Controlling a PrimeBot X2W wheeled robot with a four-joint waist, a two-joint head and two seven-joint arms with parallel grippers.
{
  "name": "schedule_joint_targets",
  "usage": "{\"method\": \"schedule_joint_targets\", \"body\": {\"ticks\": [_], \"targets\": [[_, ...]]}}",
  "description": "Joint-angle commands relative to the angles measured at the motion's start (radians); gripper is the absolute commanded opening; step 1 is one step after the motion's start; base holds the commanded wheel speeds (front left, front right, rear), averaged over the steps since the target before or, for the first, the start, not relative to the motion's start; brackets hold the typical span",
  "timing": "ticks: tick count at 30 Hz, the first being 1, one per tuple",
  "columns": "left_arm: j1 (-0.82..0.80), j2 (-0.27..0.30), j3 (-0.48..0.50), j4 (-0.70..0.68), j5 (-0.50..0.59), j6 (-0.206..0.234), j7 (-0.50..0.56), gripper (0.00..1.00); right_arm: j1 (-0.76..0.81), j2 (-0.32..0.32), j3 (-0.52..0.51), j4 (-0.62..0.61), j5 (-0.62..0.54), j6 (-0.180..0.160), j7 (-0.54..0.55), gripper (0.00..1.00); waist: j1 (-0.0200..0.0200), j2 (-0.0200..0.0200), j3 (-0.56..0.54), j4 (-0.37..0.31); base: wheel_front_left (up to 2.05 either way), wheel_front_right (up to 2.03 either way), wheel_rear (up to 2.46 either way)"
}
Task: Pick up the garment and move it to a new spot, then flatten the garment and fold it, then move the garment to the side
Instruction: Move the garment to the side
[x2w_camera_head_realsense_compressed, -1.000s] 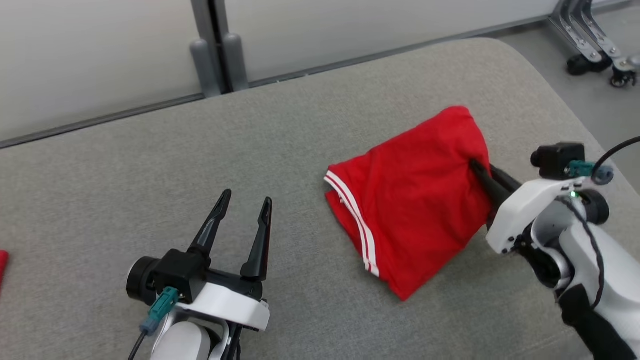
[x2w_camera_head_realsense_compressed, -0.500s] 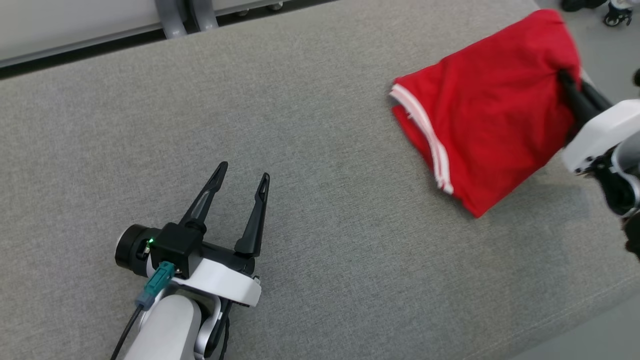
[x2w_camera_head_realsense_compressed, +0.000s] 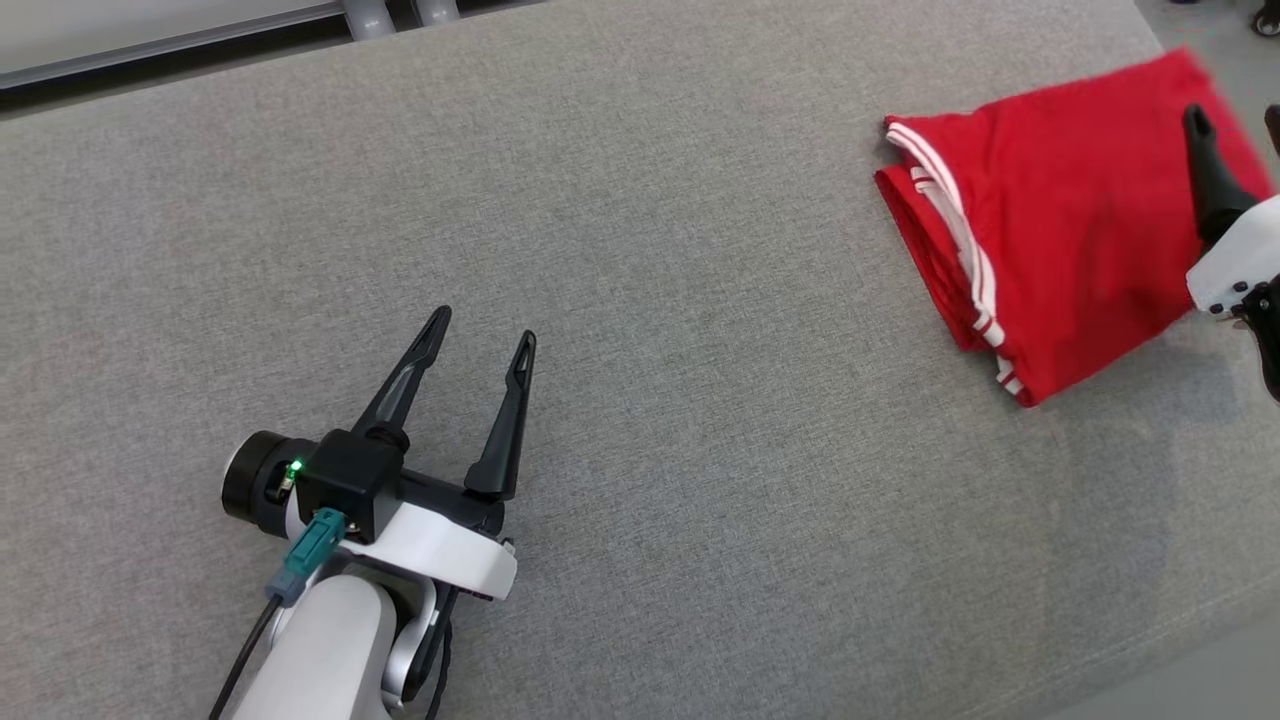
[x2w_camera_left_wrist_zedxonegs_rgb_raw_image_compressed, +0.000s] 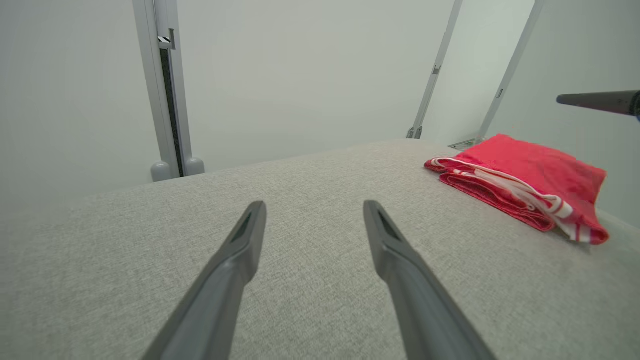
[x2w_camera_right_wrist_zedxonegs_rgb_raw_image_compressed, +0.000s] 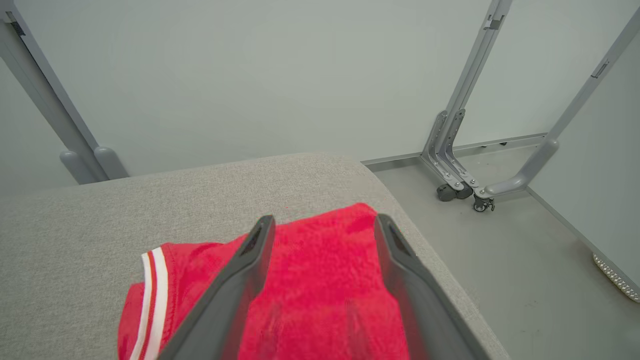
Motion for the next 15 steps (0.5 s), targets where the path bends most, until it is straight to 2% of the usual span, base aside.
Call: {"method": "schedule_joint_targets", "body": {"ticks": [1,7,15], "targets": [[-0.009,0.001,0.0,0.002,-0.005,0.004,0.0,1.0,-0.012,-0.004,0.0,0.01,-0.01,0.0,-0.016,1.0,0.0,0.0,-0.007,0.006,0.0,0.0,0.0],[0.016,-0.007,0.005,0.007,-0.019,0.014,-0.007,1.0,-0.005,0.002,-0.01,-0.027,-0.057,0.0,-0.045,1.0,0.0,0.0,-0.056,0.037,0.0,0.0,0.0],[0.064,-0.014,0.041,0.002,-0.046,0.033,-0.011,1.0,0.123,0.009,-0.09,-0.249,-0.126,0.0,-0.045,1.0,0.0,0.0,-0.165,0.098,0.0,0.0,0.0]]}}
